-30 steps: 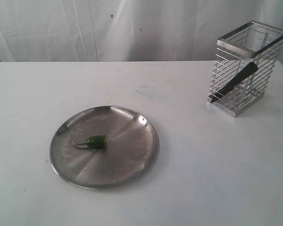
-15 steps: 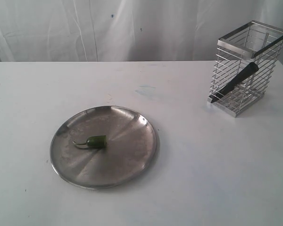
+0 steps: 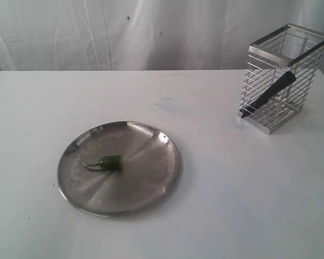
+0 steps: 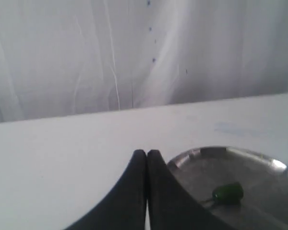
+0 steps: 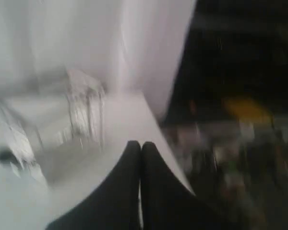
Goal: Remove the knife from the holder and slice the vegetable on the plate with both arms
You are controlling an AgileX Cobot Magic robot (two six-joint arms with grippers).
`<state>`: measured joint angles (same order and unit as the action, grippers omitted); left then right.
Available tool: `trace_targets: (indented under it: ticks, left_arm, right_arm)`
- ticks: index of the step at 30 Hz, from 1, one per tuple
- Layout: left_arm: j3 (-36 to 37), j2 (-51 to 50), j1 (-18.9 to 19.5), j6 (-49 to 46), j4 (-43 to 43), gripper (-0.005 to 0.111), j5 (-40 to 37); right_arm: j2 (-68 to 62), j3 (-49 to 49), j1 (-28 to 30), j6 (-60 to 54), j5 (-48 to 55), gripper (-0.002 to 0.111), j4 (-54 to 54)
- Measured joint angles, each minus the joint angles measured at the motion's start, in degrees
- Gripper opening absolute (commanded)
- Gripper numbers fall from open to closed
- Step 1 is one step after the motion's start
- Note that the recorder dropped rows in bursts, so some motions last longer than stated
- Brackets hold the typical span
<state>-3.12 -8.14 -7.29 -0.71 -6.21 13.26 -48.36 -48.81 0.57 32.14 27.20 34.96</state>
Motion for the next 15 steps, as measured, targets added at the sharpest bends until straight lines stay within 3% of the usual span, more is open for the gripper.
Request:
trace_targets:
  ticks: [3, 10, 15]
  left_arm:
    - [-1.6, -1.3, -0.4, -0.5, 0.0, 0.000, -4.6]
    - [-8.5, -11.0, -6.9, -10.2, 4.7, 0.000, -20.3]
    - [-12.6, -23.9, -11.5, -11.5, 3.9, 0.000, -24.1]
  right_arm:
    - [-11.0, 0.9, -0.1, -5.7, 17.4, 0.000, -9.7]
    - [-24.6, -0.2, -2.9, -47.0, 35.1, 0.000, -51.8]
    - [-25.6, -4.1, -3.9, -50.7, 36.8, 0.000, -53.2]
